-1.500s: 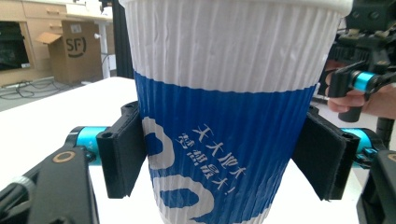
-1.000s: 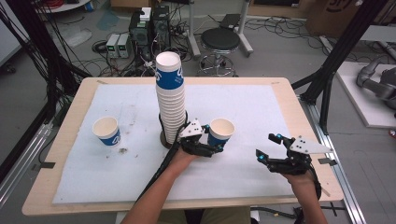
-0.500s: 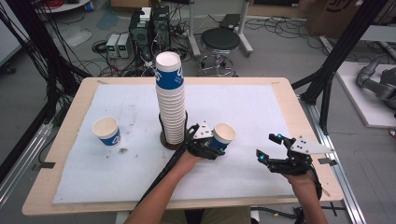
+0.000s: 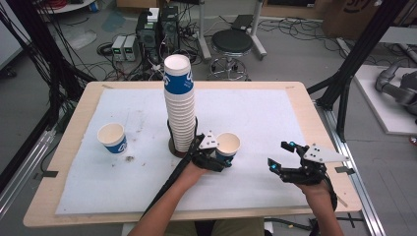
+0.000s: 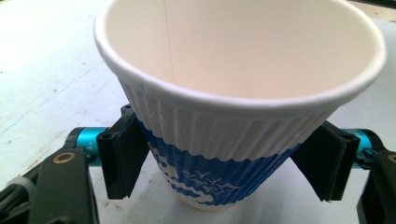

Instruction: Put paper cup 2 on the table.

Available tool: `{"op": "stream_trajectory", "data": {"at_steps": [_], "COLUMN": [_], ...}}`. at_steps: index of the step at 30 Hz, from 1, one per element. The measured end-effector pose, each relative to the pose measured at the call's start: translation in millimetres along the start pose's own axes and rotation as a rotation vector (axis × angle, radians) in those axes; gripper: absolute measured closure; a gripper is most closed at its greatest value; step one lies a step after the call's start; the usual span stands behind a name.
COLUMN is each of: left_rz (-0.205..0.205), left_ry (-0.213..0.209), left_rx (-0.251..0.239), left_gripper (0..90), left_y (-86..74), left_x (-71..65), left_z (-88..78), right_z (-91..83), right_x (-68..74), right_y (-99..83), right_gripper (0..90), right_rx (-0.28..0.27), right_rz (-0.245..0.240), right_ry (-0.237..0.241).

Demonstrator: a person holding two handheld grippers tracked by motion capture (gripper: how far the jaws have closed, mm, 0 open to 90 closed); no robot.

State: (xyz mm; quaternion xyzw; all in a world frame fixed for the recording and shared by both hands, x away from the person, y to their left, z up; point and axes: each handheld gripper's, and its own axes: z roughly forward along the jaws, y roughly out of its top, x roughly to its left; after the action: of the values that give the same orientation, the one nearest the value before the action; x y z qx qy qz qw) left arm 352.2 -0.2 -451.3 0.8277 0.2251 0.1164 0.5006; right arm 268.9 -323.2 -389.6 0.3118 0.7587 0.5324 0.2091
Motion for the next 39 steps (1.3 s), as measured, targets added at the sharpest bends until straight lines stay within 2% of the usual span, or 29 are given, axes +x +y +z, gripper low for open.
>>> {"op": "stream_trajectory", "data": {"at_steps": [4, 6, 9, 12, 19, 26, 32, 39], "left_rz": [-0.003, -0.021, -0.033, -0.036, -0.023, 0.003, 0.007, 0.014], "left_ry": [-0.006, -0.013, -0.015, -0.036, -0.092, -0.154, -0.134, -0.144], "left_rx": [-0.012, -0.023, -0.041, -0.082, -0.144, -0.215, -0.251, -0.268], "left_gripper": [22.1, 17.0, 17.1, 20.9, 17.1, 17.6, 17.7, 17.7], "left_y": [-0.8, -2.0, -5.5, -9.0, -8.1, -7.4, -10.5, -17.5], "left_x": [-0.8, -1.3, -1.8, -1.6, -4.9, -11.2, -10.9, -12.5], "left_z": [-2.0, -4.5, -11.2, -21.3, -37.7, -65.1, -84.7, -104.6], "right_z": [0.3, 0.6, 1.0, 1.3, 2.9, 3.1, 5.5, 6.7], "right_x": [-0.2, -0.8, -0.7, -0.5, 0.5, -0.4, 0.3, 0.0], "right_y": [-0.5, -1.2, -1.7, -1.7, -1.7, -1.9, -1.8, -1.7], "right_gripper": [20.8, 20.8, 20.8, 20.8, 20.8, 20.8, 20.8, 20.8], "right_rx": [0.002, 0.004, 0.008, 0.009, 0.013, 0.013, 0.018, 0.018], "right_rz": [0.0, 0.0, 0.001, 0.0, 0.0, 0.001, -0.005, -0.001], "right_ry": [0.003, 0.004, 0.006, 0.007, 0.007, 0.005, 0.008, 0.006]}}
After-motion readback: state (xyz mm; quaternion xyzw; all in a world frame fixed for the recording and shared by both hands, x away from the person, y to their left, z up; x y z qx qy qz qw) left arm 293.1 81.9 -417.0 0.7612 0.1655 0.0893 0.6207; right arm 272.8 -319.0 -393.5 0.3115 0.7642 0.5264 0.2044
